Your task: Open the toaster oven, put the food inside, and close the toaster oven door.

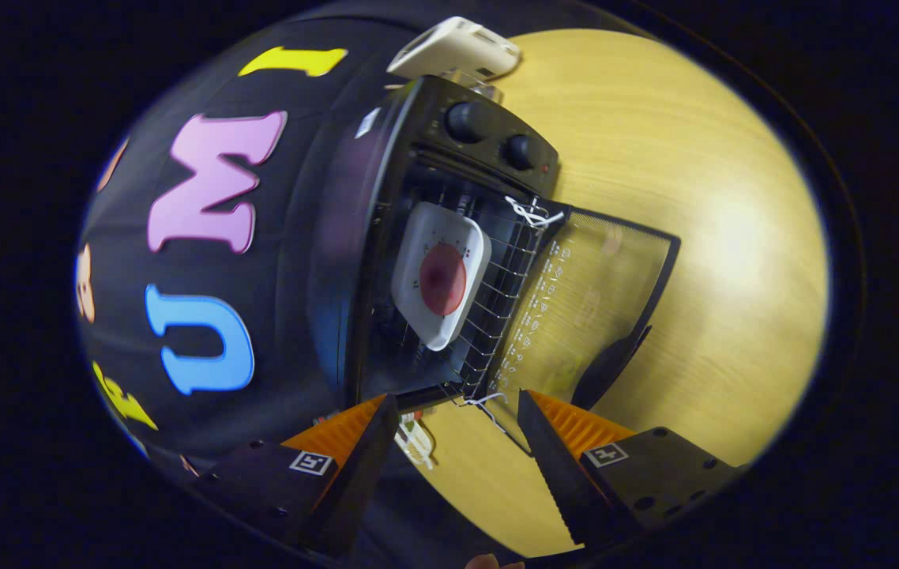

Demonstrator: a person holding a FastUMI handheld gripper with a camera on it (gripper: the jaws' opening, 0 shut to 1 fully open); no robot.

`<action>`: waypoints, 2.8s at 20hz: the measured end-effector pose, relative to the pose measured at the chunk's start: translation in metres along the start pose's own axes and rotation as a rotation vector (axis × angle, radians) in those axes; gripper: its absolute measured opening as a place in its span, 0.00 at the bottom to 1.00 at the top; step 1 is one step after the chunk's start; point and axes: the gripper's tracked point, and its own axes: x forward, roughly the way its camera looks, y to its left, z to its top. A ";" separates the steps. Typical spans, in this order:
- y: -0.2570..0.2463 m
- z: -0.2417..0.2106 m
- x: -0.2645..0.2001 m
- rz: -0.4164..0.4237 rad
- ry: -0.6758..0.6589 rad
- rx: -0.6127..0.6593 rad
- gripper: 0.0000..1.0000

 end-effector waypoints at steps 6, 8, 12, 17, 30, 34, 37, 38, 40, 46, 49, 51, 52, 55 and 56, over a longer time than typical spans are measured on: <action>-0.060 -0.012 -0.029 -0.052 -0.020 -0.554 0.99; -0.073 -0.020 -0.030 -0.069 -0.015 -0.696 0.99; -0.107 -0.038 -0.022 -0.174 0.042 -0.974 0.99; -0.140 -0.051 0.005 -0.283 0.126 -1.032 0.99; -0.148 -0.034 0.047 -0.407 0.154 -1.024 0.99; -0.136 -0.033 0.036 -0.378 0.131 -1.010 0.99; -0.122 -0.031 0.021 -0.334 0.090 -0.995 0.99; -0.116 -0.030 0.018 -0.323 0.078 -0.990 0.99; -0.103 -0.026 0.009 -0.298 0.050 -0.983 0.99; -0.044 -0.003 -0.015 -0.199 -0.114 -1.069 0.99; 0.001 0.012 -0.031 -0.122 -0.212 -1.119 0.99; 0.023 0.020 -0.042 -0.072 -0.271 -1.141 0.99; 0.026 0.021 -0.043 -0.058 -0.278 -1.148 0.99; -0.018 0.001 -0.042 -0.113 -0.150 -1.131 0.99; -0.041 -0.008 -0.033 -0.146 -0.096 -1.133 0.99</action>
